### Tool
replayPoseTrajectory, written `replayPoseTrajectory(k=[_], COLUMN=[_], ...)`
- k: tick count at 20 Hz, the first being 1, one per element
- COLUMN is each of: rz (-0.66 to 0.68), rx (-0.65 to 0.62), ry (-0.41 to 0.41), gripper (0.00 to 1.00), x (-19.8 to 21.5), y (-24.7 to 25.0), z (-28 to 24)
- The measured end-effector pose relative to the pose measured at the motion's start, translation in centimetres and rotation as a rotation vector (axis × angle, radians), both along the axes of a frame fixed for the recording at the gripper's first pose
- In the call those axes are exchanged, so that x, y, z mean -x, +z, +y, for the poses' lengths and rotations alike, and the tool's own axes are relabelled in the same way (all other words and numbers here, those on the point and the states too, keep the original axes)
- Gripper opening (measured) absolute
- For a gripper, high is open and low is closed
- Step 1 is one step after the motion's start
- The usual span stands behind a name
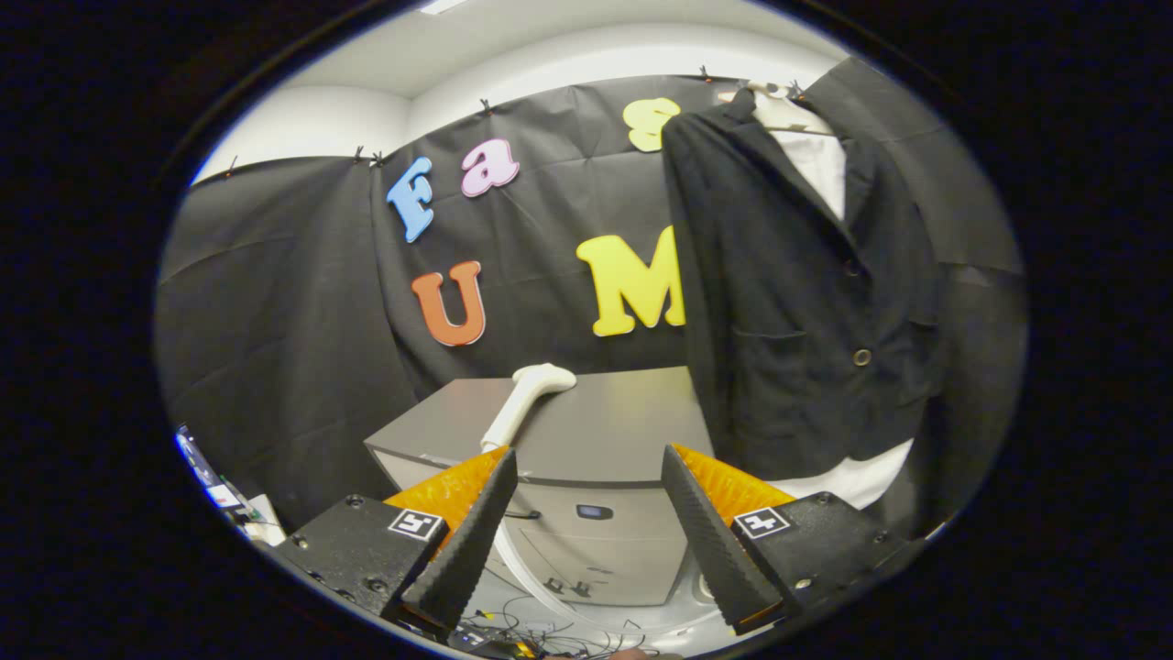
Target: Iron the clothes twice with a garment steamer, once on the left side and once on the right side.
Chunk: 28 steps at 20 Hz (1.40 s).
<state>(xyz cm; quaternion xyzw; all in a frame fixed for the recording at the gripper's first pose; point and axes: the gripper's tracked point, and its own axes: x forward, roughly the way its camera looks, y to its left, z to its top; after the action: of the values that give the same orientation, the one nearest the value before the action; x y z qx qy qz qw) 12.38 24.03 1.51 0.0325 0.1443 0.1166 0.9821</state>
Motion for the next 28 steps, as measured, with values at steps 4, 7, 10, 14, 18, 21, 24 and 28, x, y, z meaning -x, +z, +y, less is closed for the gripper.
replayPoseTrajectory(k=[4,7,10,14,18,21,24,28], rz=[0.118,0.177,0.241,0.325,0.378,0.408,0.436,0.468], rx=[-0.011,0.004,0.031,0.074,0.097,0.129,0.135,0.112], ry=[0.064,0.071,0.080,0.066,0.026,-0.004,-0.040,-0.040], gripper=[1.00,1.00,1.00,1.00,0.96,0.85,0.78,0.64], x=[-5.5,-9.4,-12.6,-16.5,-19.2,-20.6,-21.5,-22.4], y=[-0.7,-0.9,-1.9,-4.2,-6.0,-7.0,-7.5,-8.2], z=[4.6,7.5,10.1,12.5,13.2,13.4,13.4,13.6])
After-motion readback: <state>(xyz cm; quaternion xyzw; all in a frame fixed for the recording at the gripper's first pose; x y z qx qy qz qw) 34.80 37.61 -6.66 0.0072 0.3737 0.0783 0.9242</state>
